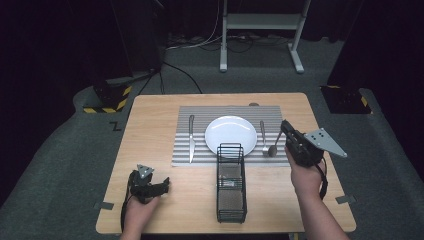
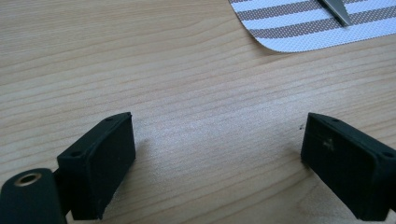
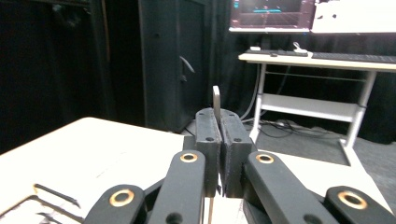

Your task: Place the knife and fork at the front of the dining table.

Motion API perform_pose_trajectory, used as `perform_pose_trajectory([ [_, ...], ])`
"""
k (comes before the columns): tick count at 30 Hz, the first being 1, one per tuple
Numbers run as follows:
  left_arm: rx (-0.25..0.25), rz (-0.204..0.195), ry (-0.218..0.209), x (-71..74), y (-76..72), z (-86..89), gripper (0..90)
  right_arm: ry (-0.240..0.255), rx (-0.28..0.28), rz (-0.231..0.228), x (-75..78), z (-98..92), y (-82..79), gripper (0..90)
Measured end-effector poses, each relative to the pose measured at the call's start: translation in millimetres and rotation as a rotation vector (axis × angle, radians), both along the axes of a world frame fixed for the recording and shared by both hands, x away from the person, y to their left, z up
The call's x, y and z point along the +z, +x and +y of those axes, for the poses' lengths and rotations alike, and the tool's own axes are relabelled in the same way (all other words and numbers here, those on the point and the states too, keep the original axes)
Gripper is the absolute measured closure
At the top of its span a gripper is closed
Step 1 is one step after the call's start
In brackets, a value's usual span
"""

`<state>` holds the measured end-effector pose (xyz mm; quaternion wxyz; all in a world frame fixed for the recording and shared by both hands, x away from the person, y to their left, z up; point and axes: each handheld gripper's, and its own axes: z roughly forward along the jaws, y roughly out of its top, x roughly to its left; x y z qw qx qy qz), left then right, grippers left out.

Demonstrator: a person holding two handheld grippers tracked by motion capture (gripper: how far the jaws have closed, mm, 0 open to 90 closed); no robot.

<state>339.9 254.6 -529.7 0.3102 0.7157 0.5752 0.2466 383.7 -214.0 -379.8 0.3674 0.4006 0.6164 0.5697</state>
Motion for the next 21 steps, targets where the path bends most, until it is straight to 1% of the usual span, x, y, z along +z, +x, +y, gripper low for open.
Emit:
perform_pose_trajectory([
  [4, 0.0, 0.0, 0.0, 0.0, 0.0, 0.0, 10.0, -0.025, -0.037, 0.015, -11.9, -6.1, 8.3, 87.6],
  [9, 0.0, 0.0, 0.0, 0.0, 0.0, -0.1, 10.0, -0.047, -0.069, 0.06, -28.2, -12.7, 24.0, 87.6],
  [12, 0.0, 0.0, 0.0, 0.0, 0.0, 0.0, 10.0, -0.063, -0.084, 0.076, -35.2, -15.1, 31.8, 87.5],
  [13, 0.0, 0.0, 0.0, 0.0, 0.0, 0.0, 10.0, -0.065, -0.087, 0.087, -37.1, -15.8, 34.4, 87.5],
  [17, 0.0, 0.0, 0.0, 0.0, 0.0, 0.0, 10.0, -0.074, -0.097, 0.108, -44.0, -17.2, 43.6, 87.6],
  [21, 0.0, 0.0, 0.0, 0.0, 0.0, 0.0, 10.0, -0.079, -0.097, 0.119, -47.5, -14.9, 49.1, 87.5],
])
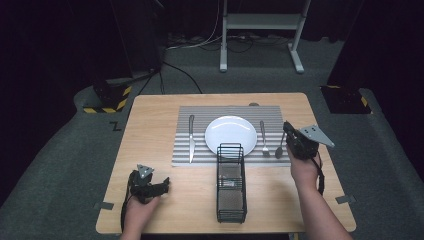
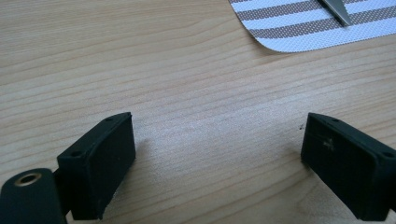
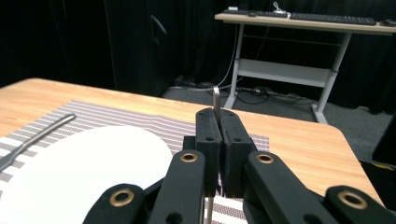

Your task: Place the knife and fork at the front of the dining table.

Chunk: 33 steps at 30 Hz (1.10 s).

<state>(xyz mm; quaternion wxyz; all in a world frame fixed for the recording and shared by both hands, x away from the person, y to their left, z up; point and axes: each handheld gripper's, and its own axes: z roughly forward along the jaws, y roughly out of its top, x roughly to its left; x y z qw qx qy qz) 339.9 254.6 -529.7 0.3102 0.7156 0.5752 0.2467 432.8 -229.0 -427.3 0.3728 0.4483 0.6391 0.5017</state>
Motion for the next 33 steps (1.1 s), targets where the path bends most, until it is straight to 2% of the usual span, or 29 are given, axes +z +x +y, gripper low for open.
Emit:
perform_pose_trajectory([
  [7, 0.0, 0.0, 0.0, 0.0, 0.0, 0.0, 10.0, -0.005, -0.003, 0.021, -2.7, 4.2, 16.4, 87.5],
  [12, 0.0, 0.0, -0.001, 0.0, 0.0, 0.0, 10.0, 0.032, -0.015, 0.055, -5.2, 3.5, 35.3, 87.5],
  [18, 0.0, 0.0, 0.0, 0.0, 0.0, 0.0, 10.0, 0.043, -0.035, 0.096, -9.4, 4.9, 58.5, 87.4],
  [33, -0.001, 0.0, -0.001, 0.0, 0.0, 0.1, 10.0, 0.053, -0.079, 0.182, -29.9, 10.2, 105.7, 87.0],
])
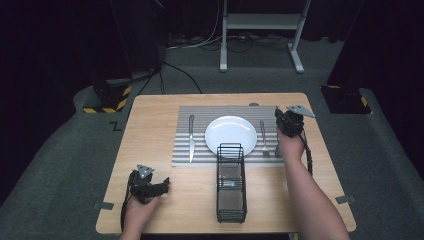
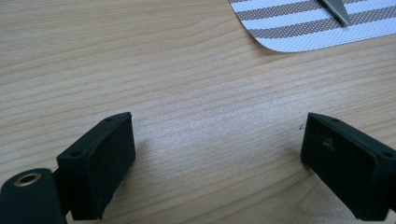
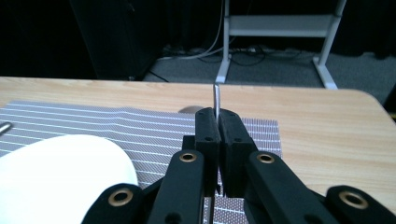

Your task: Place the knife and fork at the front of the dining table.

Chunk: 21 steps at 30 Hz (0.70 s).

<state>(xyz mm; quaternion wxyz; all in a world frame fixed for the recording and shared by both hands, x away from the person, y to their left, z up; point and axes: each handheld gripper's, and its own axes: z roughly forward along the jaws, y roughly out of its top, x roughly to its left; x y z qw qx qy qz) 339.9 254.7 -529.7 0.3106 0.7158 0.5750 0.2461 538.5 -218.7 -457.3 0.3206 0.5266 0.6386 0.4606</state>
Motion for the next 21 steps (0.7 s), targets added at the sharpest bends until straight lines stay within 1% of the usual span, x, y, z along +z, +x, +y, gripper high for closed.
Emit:
perform_pose_trajectory([
  [1, 0.0, 0.0, 0.0, 0.0, 0.0, 0.0, 10.0, 0.003, -0.007, 0.012, -2.7, 0.4, 3.3, 86.9],
  [3, 0.0, 0.0, 0.0, 0.0, 0.0, 0.0, 10.0, 0.012, -0.011, 0.021, -6.6, 0.4, 7.5, 87.0],
  [7, 0.0, 0.0, 0.0, 0.0, 0.0, 0.0, 10.0, 0.01, -0.011, 0.047, -13.4, 3.2, 16.4, 86.9],
  [8, 0.0, 0.0, 0.0, 0.0, 0.0, 0.0, 10.0, 0.003, -0.011, 0.048, -15.0, 3.9, 18.4, 86.8],
  [10, 0.001, 0.0, 0.0, 0.0, -0.1, -0.1, 10.0, 0.008, -0.016, 0.054, -18.8, 4.7, 21.4, 86.8],
  [13, 0.002, -0.001, 0.0, -0.1, -0.1, -0.2, 10.0, 0.004, -0.02, 0.085, -25.7, 5.4, 27.3, 86.7],
  [15, 0.004, -0.001, 0.001, -0.1, -0.3, -0.4, 10.1, 0.005, -0.026, 0.107, -26.5, 4.9, 31.0, 86.7],
  [17, 0.004, -0.002, 0.003, 0.0, -0.4, -0.3, 10.2, 0.006, -0.028, 0.106, -26.3, 4.9, 32.4, 86.6],
  [21, 0.005, -0.002, 0.003, 0.0, -0.5, -0.4, 10.2, 0.002, -0.03, 0.12, -26.7, 4.5, 35.0, 86.6],
])
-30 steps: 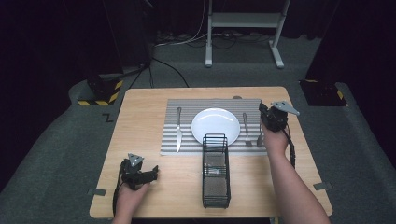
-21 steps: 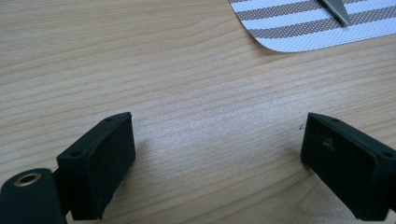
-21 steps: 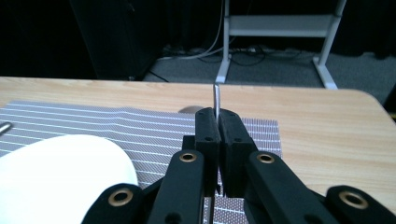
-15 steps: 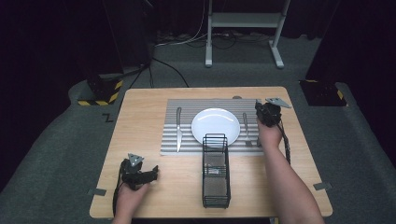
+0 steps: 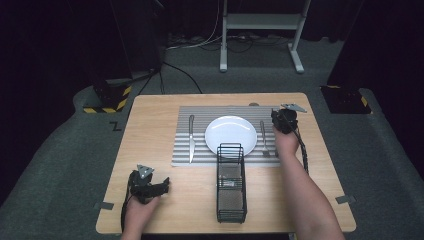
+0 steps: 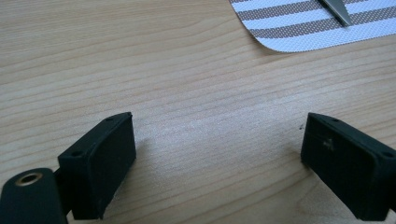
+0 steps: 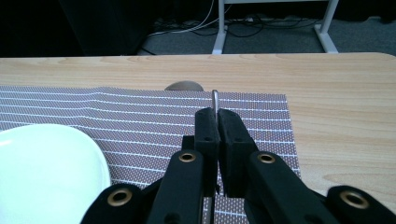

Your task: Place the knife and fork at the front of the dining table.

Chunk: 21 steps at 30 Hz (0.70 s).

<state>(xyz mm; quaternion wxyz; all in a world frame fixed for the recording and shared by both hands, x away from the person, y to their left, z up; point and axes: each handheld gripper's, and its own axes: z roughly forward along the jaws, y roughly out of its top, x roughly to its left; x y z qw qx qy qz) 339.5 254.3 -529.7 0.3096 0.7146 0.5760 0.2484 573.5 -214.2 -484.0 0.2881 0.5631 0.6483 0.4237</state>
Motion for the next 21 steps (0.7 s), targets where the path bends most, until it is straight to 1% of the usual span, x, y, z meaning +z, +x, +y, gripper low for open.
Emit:
perform_pose_trajectory([
  [7, 0.0, 0.0, 0.0, 0.0, -0.1, 0.0, 10.2, -0.008, 0.003, 0.003, 0.0, 0.6, 0.1, 86.5],
  [10, 0.0, 0.0, 0.0, 0.0, -0.1, 0.0, 10.2, 0.002, 0.003, 0.009, -0.4, -0.5, 1.0, 86.4],
  [14, 0.0, 0.0, 0.0, 0.0, -0.1, 0.0, 10.2, -0.001, 0.002, 0.016, -1.1, -1.9, 2.2, 85.6],
  [17, 0.0, 0.0, 0.0, 0.0, -0.1, 0.0, 10.2, -0.002, -0.003, 0.024, -2.2, -1.8, 2.4, 80.8],
  [19, 0.0, 0.0, 0.0, 0.0, -0.1, 0.0, 10.2, 0.005, -0.012, 0.034, -2.7, -1.6, 2.0, 78.3],
  [21, 0.001, 0.001, 0.0, 0.0, -0.2, -0.1, 10.2, -0.002, -0.011, 0.035, -2.5, -0.9, 1.5, 78.2],
])
